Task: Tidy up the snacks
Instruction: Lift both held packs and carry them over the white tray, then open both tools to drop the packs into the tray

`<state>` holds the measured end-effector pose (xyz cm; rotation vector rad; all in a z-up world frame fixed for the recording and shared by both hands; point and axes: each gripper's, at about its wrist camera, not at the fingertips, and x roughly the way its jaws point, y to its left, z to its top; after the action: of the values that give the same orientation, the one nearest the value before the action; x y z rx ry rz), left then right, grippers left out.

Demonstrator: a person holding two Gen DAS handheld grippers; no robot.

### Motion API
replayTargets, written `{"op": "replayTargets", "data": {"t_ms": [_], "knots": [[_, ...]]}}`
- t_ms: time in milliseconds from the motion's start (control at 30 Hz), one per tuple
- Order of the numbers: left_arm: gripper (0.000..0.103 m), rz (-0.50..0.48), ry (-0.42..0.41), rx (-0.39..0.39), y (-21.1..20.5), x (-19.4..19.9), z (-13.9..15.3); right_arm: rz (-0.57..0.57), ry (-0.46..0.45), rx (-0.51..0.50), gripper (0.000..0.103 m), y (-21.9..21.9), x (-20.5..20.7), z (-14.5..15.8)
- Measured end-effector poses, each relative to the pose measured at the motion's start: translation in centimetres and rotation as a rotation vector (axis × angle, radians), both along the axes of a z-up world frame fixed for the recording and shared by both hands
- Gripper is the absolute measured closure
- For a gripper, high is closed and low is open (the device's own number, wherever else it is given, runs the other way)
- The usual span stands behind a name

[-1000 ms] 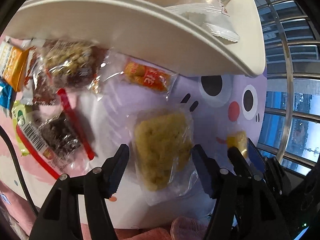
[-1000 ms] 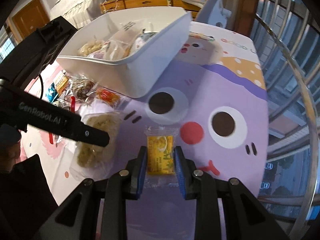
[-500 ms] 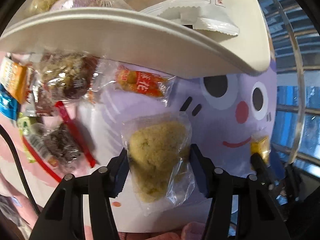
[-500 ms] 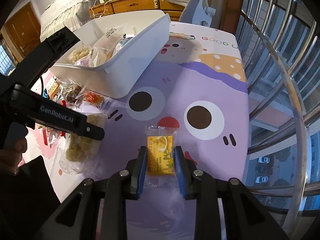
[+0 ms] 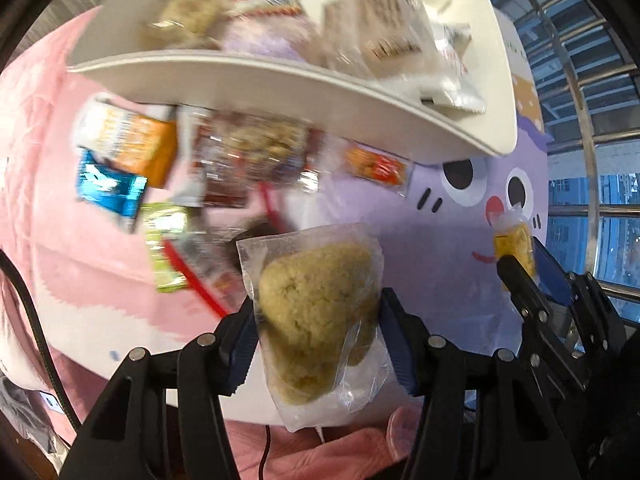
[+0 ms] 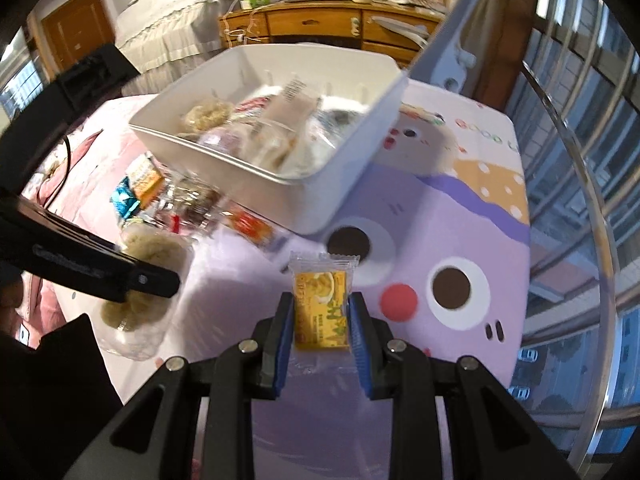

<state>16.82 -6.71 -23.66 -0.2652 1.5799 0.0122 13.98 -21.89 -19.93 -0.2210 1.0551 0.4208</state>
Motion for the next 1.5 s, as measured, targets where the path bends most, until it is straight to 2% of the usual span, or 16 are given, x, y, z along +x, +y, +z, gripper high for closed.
{"op": "replayTargets", "data": {"t_ms": [267, 600, 1000, 1233, 1367, 1400, 1433, 1500], "knots": [[0.048, -0.009, -0.071, 0.008, 5.2, 0.4, 5.2, 0.047, -0.052, 0.000, 0.076, 4.9, 0.0, 2.4], [0.048, -0.125, -0.195, 0.026, 10.8, 3.9, 11.7, 0.051, -0.124, 0.021, 0.076, 12.1, 1.4, 5.3], [0.047, -0.237, -0.309, 0.035, 13.5, 10.3, 14.5, -0.038, -0.205, 0.039, 0.075, 17.1, 5.6, 7.7], [0.047, -0.284, -0.421, -0.029, 14.2, 12.4, 15.2, -0.129, -0.215, 0.030, 0.075, 16.9, 7.7, 7.4], [0.047, -0.266, -0.471, -0.082, 14.5, 13.2, 15.6, -0.191, -0.218, 0.043, 0.075, 16.0, 8.5, 7.7], [0.040, -0.259, -0.475, -0.093, 14.6, 13.3, 15.6, -0.202, -0.215, 0.048, 0.074, 15.9, 8.6, 7.7], [0.031, -0.249, -0.478, -0.108, 14.8, 13.5, 15.6, -0.222, -0.205, 0.052, 0.067, 15.6, 8.8, 7.7], [0.028, -0.248, -0.479, -0.108, 14.9, 13.5, 15.5, -0.254, -0.185, 0.056, 0.053, 15.2, 8.8, 7.5]]}}
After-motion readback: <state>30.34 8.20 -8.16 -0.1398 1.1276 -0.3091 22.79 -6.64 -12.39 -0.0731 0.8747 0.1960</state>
